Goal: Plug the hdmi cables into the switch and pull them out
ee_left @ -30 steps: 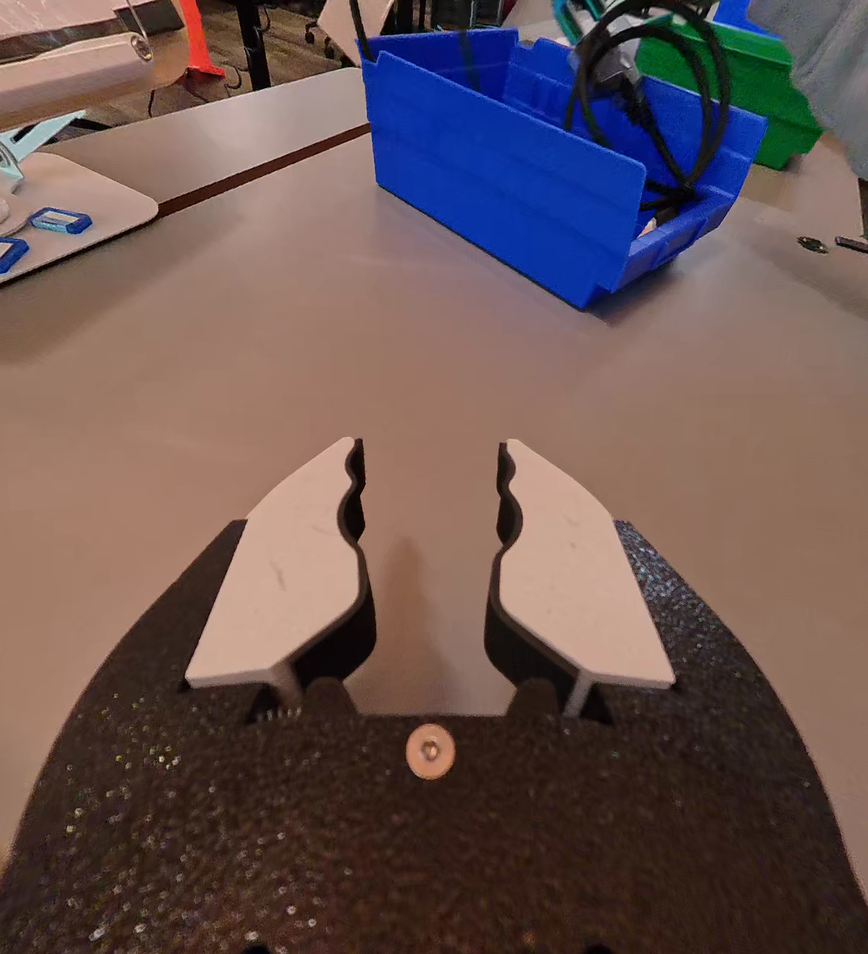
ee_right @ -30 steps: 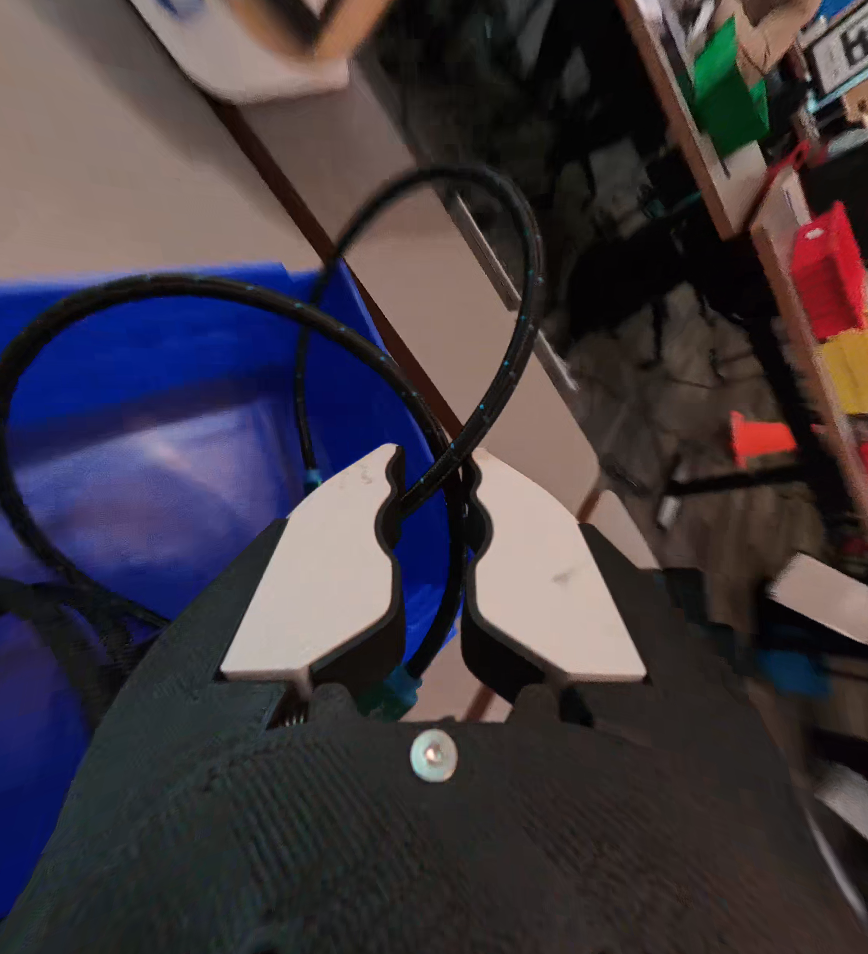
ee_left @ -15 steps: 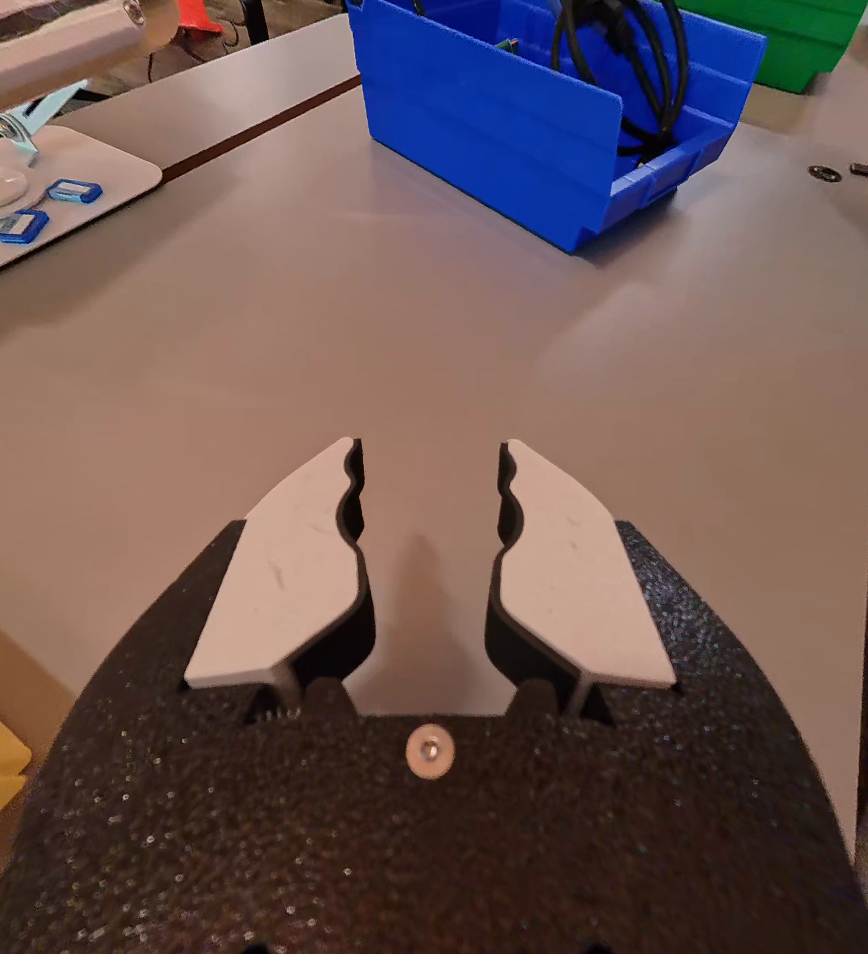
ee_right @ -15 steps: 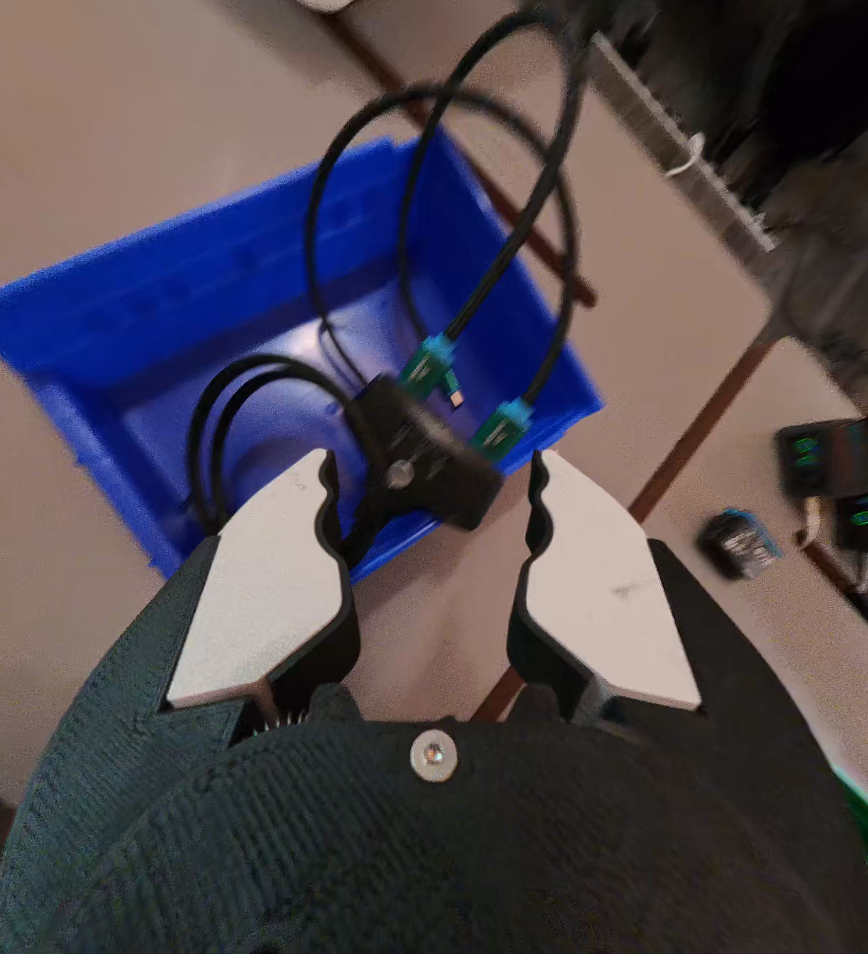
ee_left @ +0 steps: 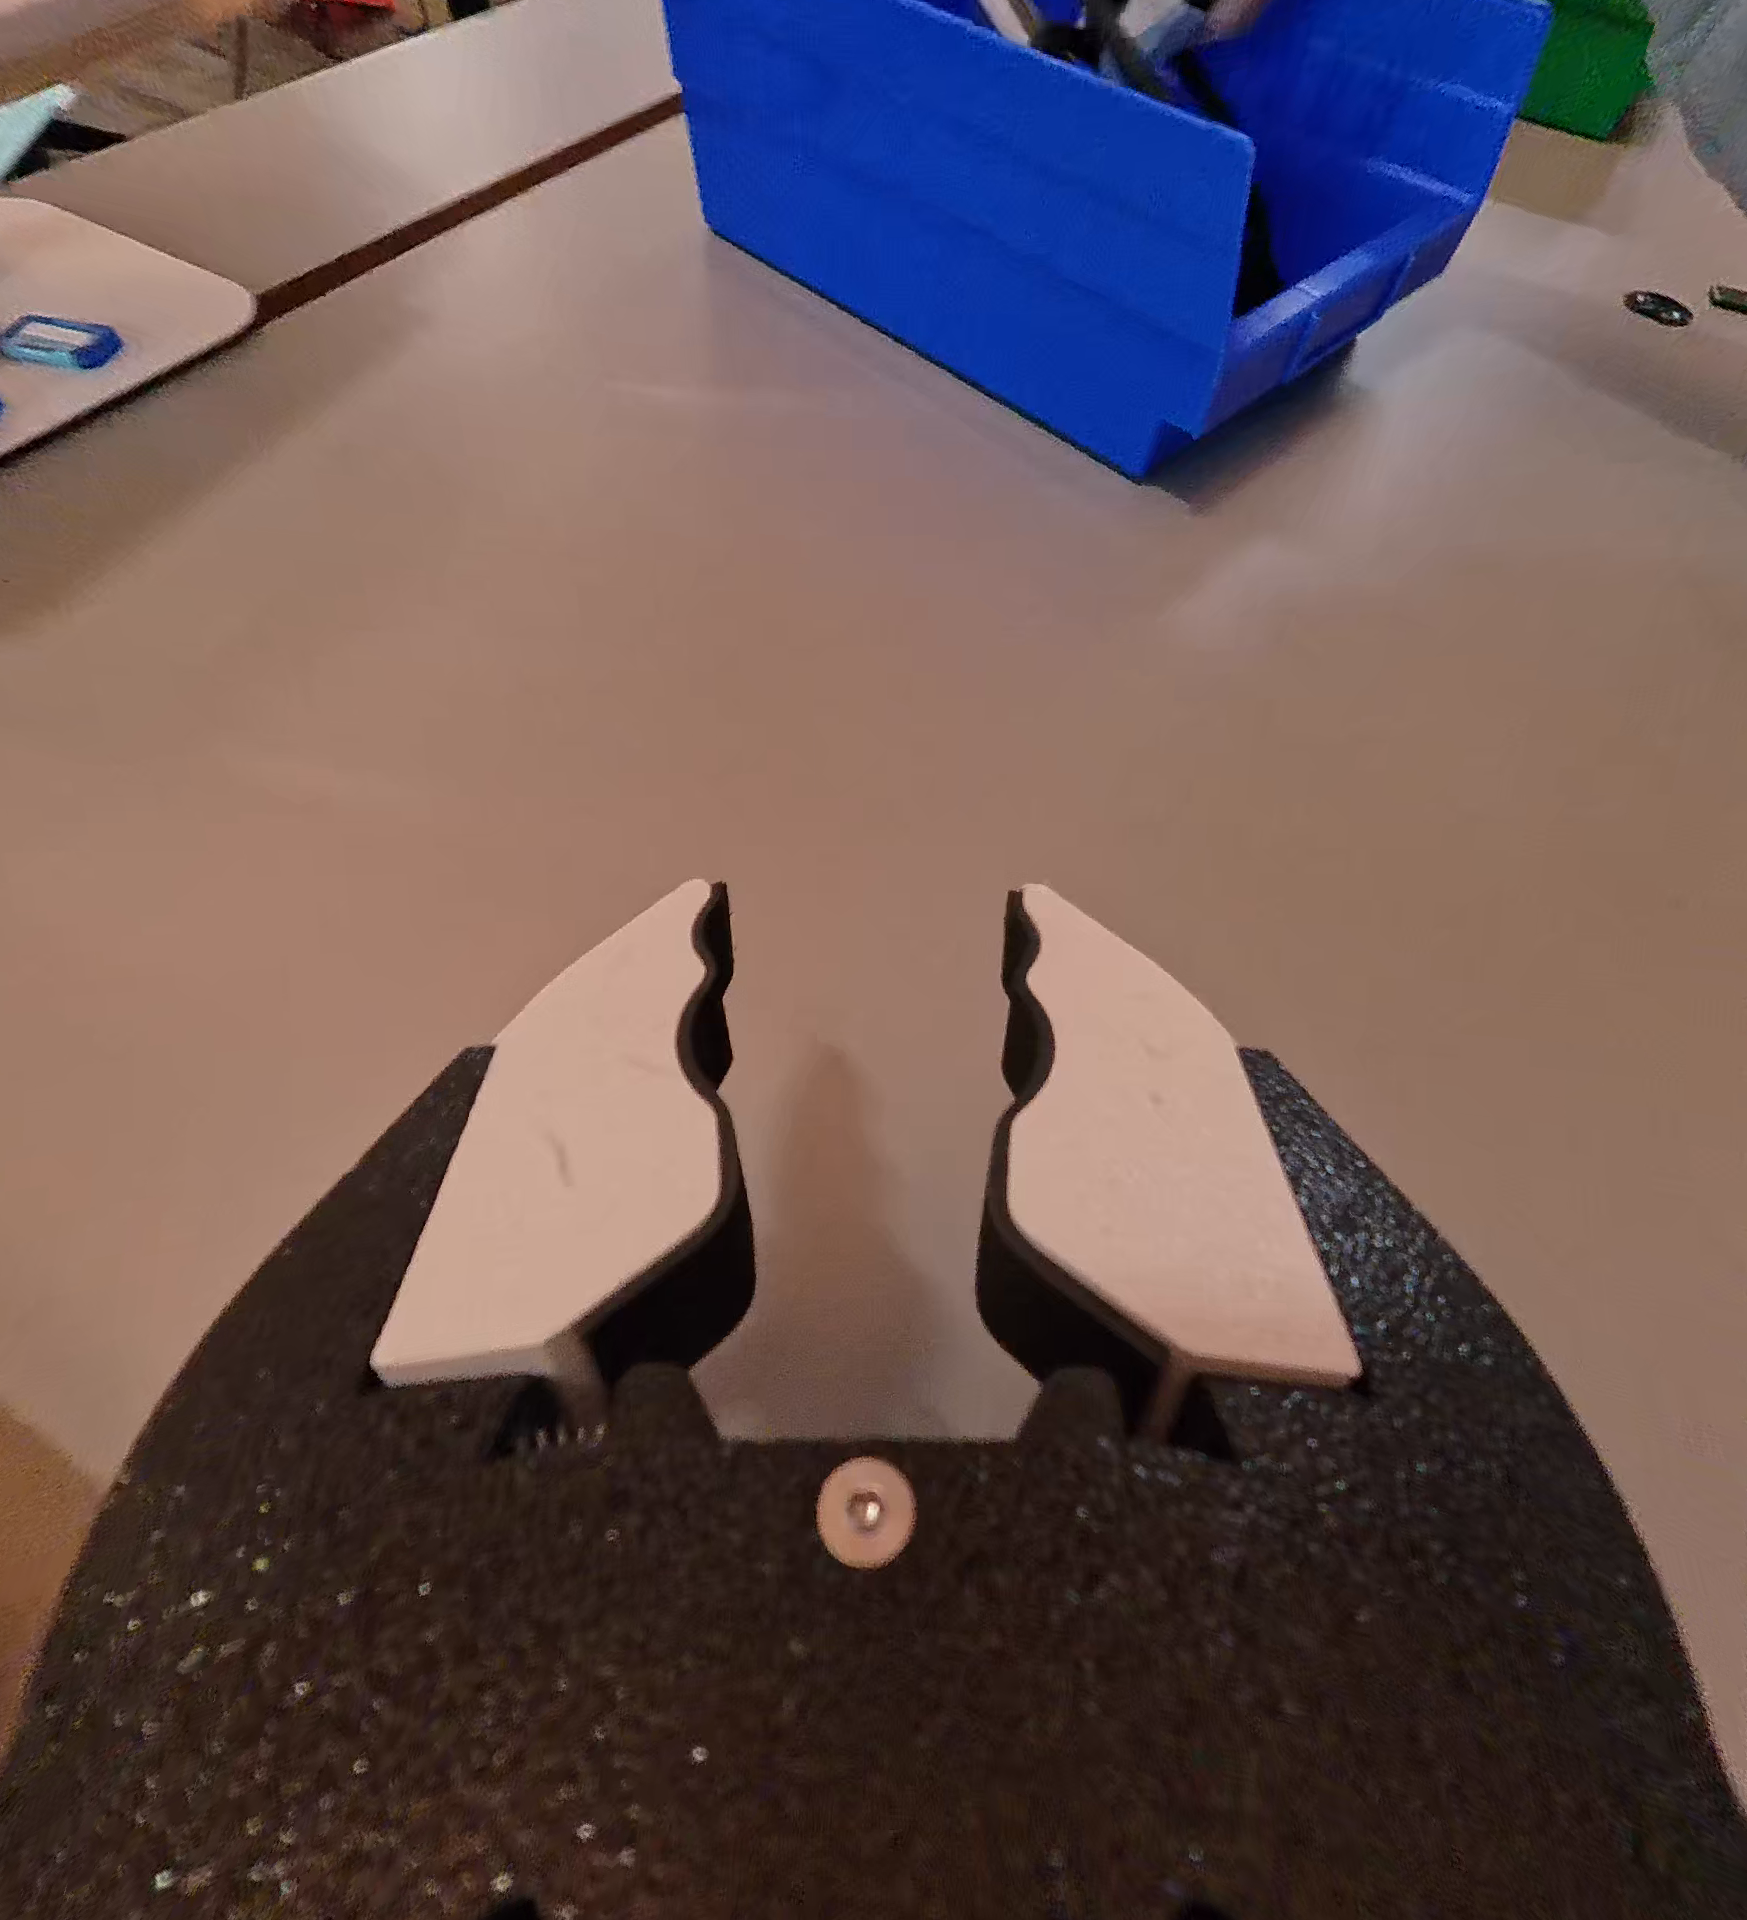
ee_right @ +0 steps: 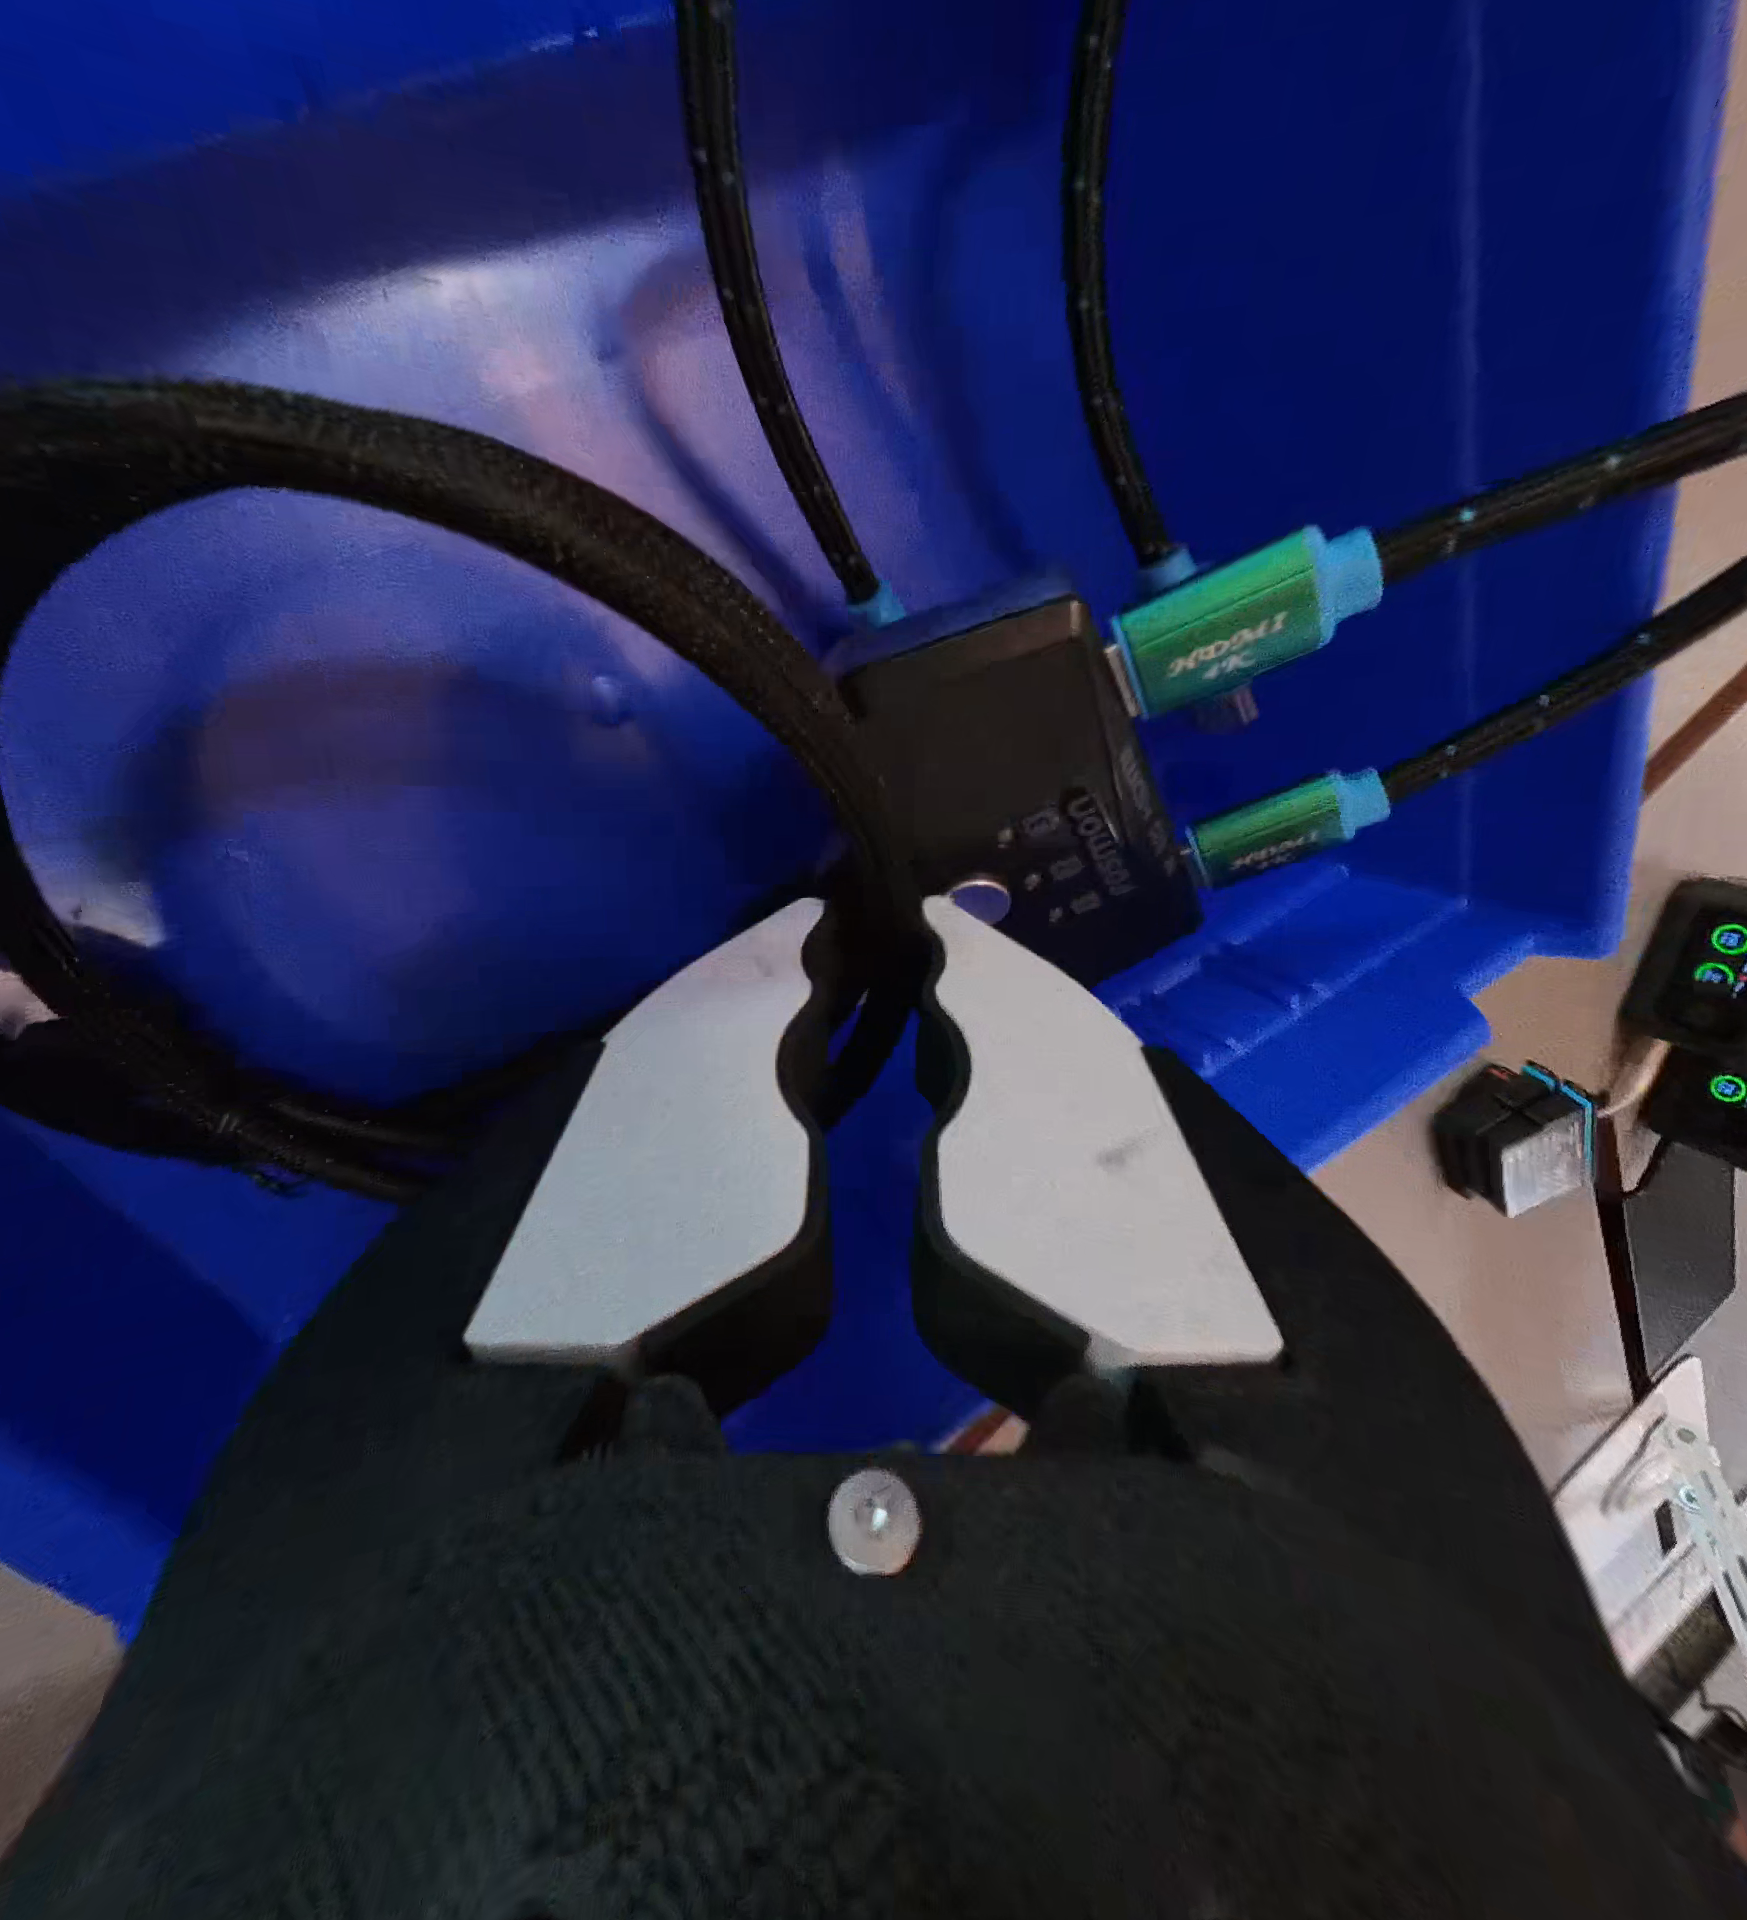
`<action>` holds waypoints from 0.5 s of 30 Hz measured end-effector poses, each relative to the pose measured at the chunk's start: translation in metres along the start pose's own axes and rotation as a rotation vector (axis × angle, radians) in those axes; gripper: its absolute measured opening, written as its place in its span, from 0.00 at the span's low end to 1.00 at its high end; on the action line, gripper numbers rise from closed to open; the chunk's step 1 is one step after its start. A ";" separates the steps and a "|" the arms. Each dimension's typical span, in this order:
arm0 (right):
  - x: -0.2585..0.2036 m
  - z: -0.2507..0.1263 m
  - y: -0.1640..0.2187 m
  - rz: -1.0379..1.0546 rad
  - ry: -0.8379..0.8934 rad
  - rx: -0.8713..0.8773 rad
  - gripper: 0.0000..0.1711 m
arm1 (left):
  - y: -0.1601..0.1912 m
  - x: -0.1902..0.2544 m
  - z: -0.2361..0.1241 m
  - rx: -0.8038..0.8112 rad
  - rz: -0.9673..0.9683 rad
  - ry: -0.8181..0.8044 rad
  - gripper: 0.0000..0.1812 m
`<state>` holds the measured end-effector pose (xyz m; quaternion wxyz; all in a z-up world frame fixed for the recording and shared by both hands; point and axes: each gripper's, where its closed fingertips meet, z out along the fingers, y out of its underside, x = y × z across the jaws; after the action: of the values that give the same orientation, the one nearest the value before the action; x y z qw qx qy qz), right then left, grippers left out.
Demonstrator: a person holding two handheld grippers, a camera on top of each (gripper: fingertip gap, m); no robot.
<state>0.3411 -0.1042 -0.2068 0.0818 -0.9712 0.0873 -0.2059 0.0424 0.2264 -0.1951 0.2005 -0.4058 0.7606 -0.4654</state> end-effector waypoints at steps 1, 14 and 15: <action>0.004 -0.008 -0.001 0.003 0.030 0.006 0.12 | -0.001 -0.003 -0.004 0.012 -0.005 -0.014 0.27; -0.038 -0.182 -0.101 0.351 0.173 1.062 0.48 | -0.053 -0.144 -0.139 0.095 -0.081 -0.525 0.24; -0.050 -0.190 -0.109 0.355 0.135 1.121 0.49 | -0.053 -0.165 -0.147 0.049 -0.094 -0.558 0.24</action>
<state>0.2319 -0.0116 -0.0338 0.6098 -0.7352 0.1312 -0.2653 0.0622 0.4267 -0.0892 0.3902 -0.5481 0.6449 -0.3627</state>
